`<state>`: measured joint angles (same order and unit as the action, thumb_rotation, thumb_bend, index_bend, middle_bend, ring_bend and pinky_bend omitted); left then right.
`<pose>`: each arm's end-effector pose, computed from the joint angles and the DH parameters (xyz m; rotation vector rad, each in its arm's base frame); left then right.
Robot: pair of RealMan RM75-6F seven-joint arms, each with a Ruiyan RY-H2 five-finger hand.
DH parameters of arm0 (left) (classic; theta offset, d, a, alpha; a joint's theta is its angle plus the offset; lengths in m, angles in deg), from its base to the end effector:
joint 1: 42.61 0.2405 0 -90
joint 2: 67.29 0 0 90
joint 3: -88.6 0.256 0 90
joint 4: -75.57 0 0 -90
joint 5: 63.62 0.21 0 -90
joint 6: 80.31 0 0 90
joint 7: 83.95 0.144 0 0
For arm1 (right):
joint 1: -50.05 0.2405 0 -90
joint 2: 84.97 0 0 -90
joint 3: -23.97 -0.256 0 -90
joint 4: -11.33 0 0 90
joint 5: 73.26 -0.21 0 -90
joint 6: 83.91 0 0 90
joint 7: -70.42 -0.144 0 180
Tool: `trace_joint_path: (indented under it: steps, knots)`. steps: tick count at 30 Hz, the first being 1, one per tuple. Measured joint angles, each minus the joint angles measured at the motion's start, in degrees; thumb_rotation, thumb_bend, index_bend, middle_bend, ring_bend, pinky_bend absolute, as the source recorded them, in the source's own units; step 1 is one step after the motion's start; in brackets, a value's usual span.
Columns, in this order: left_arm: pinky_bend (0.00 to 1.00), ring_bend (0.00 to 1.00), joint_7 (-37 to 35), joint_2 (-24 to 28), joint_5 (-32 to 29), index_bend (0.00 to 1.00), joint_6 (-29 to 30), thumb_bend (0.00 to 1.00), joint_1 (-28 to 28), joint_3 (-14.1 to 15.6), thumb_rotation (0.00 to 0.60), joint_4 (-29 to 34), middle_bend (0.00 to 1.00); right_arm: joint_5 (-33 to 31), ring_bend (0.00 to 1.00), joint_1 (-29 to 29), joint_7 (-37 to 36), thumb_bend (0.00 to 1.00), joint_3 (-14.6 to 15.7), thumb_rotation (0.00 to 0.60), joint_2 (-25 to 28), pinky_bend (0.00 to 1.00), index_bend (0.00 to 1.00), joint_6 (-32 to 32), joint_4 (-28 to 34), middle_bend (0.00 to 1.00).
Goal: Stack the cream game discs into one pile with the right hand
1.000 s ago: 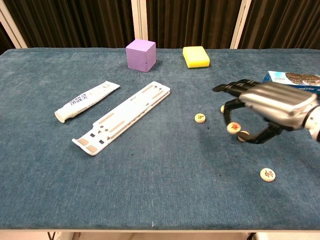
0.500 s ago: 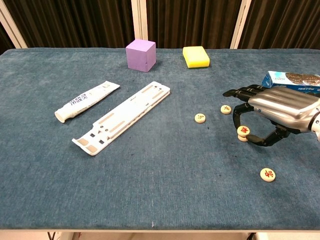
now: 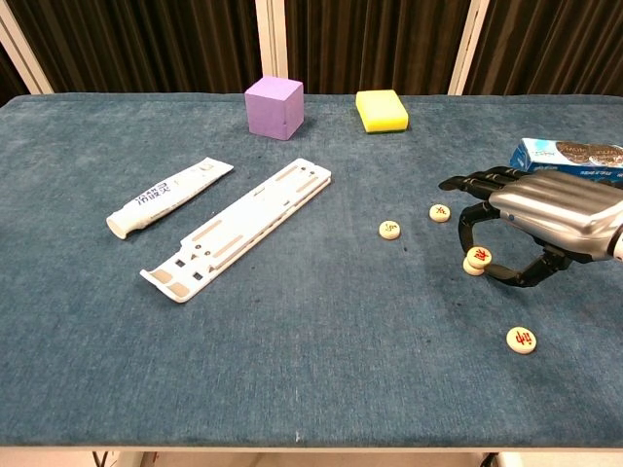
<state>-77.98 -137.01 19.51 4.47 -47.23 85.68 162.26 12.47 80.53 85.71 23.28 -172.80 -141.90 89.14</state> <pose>-0.3290 0.1806 0.1387 -1.3722 -0.8527 -0.7954 -0.2257 -0.2780 -0.0235 2.0479 -0.7566 0.7895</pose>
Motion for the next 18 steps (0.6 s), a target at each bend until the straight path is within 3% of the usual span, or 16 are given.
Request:
trace_joint_path:
  steps: [18]
  knots:
    - [0.0,0.07,-0.28,-0.15,-0.31,0.15,-0.34,0.08,-0.05,0.0,0.6,-0.33,0.13,0.75,0.0,-0.83,0.75,0.55,0.53,0.6,1.14,0.09,0.43,-2.86,1.53,0.07]
